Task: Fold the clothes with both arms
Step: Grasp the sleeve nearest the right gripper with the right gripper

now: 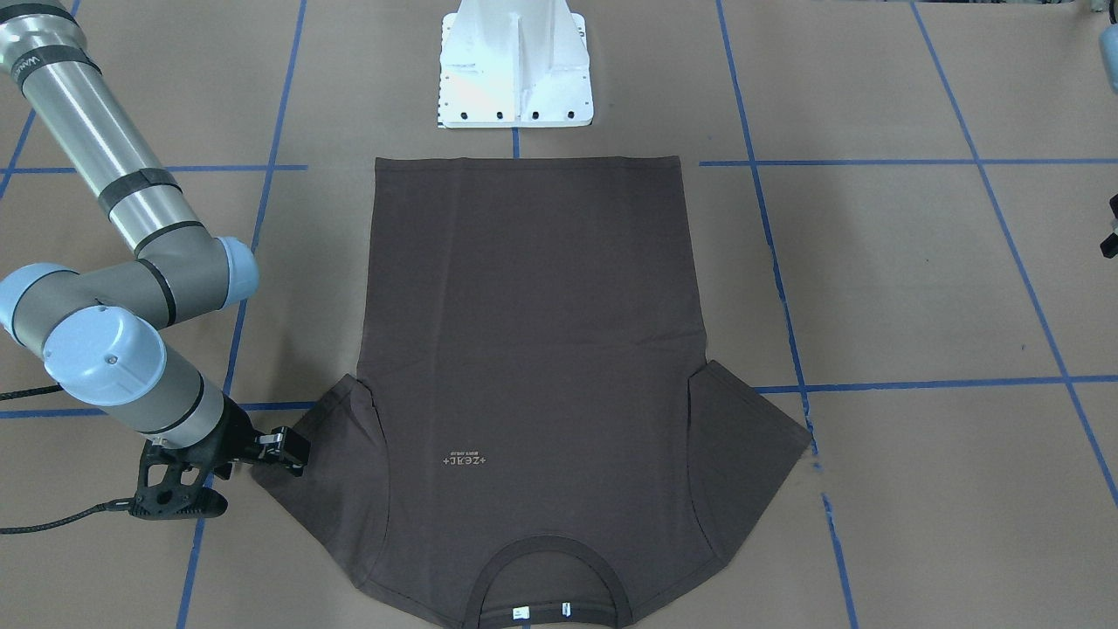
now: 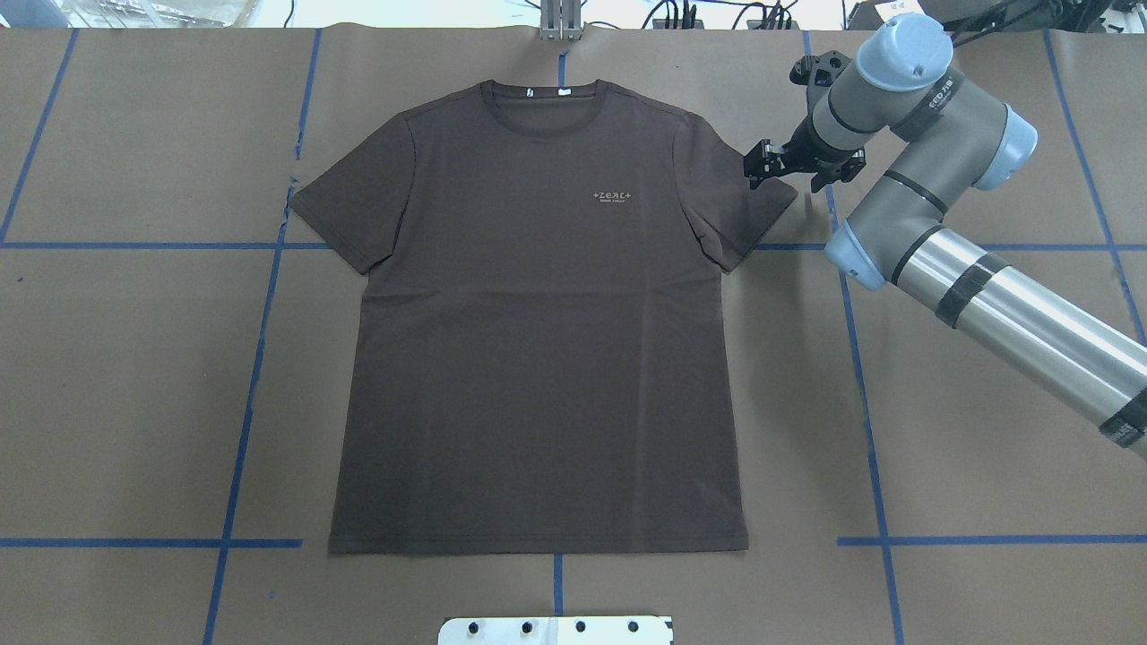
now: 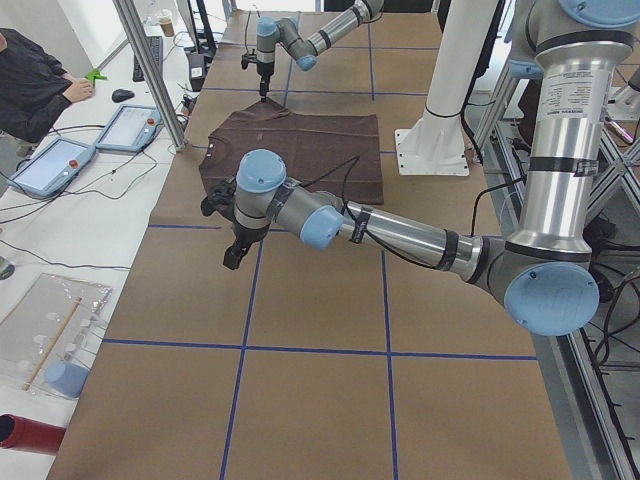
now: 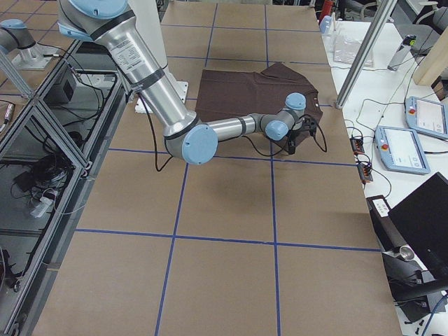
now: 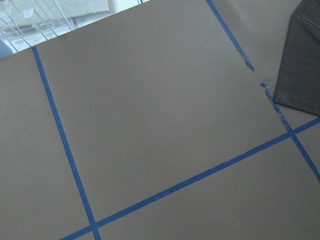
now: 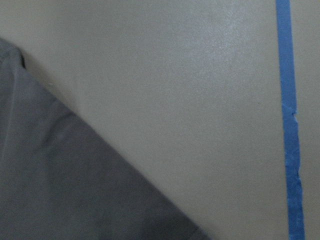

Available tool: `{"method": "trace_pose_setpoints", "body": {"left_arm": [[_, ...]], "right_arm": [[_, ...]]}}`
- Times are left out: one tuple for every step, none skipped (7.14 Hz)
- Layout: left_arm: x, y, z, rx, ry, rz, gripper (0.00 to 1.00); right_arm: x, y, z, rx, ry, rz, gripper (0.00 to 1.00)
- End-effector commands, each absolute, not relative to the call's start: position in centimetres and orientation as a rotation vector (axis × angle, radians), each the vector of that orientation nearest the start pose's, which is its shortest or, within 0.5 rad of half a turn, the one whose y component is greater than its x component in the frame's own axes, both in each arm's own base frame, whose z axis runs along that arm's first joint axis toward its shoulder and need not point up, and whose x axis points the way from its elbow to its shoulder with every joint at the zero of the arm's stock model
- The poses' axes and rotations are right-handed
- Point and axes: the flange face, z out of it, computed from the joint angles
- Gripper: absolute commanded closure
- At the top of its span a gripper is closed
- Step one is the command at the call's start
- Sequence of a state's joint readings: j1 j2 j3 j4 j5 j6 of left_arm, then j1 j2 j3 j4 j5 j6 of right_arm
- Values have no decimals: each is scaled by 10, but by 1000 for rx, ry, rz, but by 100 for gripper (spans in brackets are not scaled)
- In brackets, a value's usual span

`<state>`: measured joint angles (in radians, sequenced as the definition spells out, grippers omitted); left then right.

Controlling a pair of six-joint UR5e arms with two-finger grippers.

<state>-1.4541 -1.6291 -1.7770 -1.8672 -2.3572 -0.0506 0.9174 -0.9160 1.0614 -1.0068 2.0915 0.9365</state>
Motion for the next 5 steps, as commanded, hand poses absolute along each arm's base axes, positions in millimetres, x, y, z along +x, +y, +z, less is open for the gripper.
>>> {"method": "trace_pose_setpoints", "body": {"left_arm": [[-1,-529,491,465,809,281,0],[-1,-529,492,464,809,281,0],[-1,-529,492,464,809,281,0],[-1,-529,491,465,809,280,0],[-1,-529,492,463,809,279,0]], "right_arm": [[-406,-669,451,125,-833,76,11],[-404,-670,450,127,-834,78,34],[-405,-670,449,127,-836,77,61],[-403,-672,446,129,-839,79,80],[-403,-672,445,130,-840,78,90]]}}
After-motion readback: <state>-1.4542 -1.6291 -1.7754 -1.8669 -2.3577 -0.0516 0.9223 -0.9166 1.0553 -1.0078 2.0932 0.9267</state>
